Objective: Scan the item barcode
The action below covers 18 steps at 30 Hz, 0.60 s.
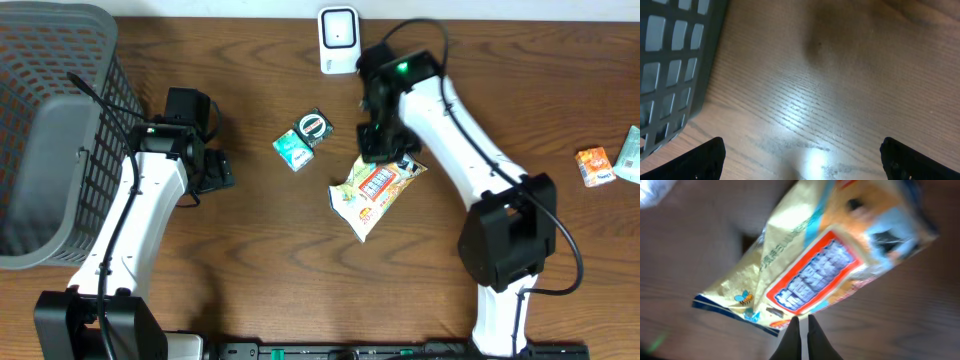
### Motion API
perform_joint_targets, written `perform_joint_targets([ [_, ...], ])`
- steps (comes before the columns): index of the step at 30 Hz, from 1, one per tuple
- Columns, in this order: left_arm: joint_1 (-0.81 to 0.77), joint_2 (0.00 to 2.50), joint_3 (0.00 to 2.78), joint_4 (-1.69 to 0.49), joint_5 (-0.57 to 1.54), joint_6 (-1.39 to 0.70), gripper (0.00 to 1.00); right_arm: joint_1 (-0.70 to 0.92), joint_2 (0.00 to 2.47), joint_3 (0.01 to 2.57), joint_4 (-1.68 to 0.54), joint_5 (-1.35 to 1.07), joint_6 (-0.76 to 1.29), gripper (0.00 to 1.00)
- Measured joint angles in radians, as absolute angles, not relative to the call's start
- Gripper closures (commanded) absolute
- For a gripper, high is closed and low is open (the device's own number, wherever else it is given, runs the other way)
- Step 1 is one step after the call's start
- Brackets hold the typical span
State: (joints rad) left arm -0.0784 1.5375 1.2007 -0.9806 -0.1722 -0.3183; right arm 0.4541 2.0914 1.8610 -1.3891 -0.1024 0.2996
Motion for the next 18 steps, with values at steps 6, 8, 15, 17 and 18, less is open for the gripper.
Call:
perform_joint_targets([
  [6, -0.078, 1.538, 1.201, -0.980, -0.172, -0.318, 0.02, 0.565, 2.092, 1.644, -1.193, -0.124, 0.299, 0.99],
  [8, -0.078, 1.538, 1.201, -0.980, -0.172, -0.318, 0.02, 0.598, 2.092, 1.579, -1.100, -0.125, 0.299, 0.99],
  [15, -0.078, 1.538, 1.201, -0.981, -0.172, -0.318, 0.02, 0.684, 2.093, 1.549, -1.106, -0.222, 0.294, 0.99],
  [17, -0.078, 1.538, 1.201, -0.981, -0.172, -0.318, 0.02, 0.688, 2.096, 1.601, -1.188, -0.241, 0.281, 0.99],
  [18, -0.078, 1.538, 1.201, -0.979, -0.172, -0.318, 0.02, 0.686, 2.096, 1.637, -1.237, -0.244, 0.270, 0.99],
])
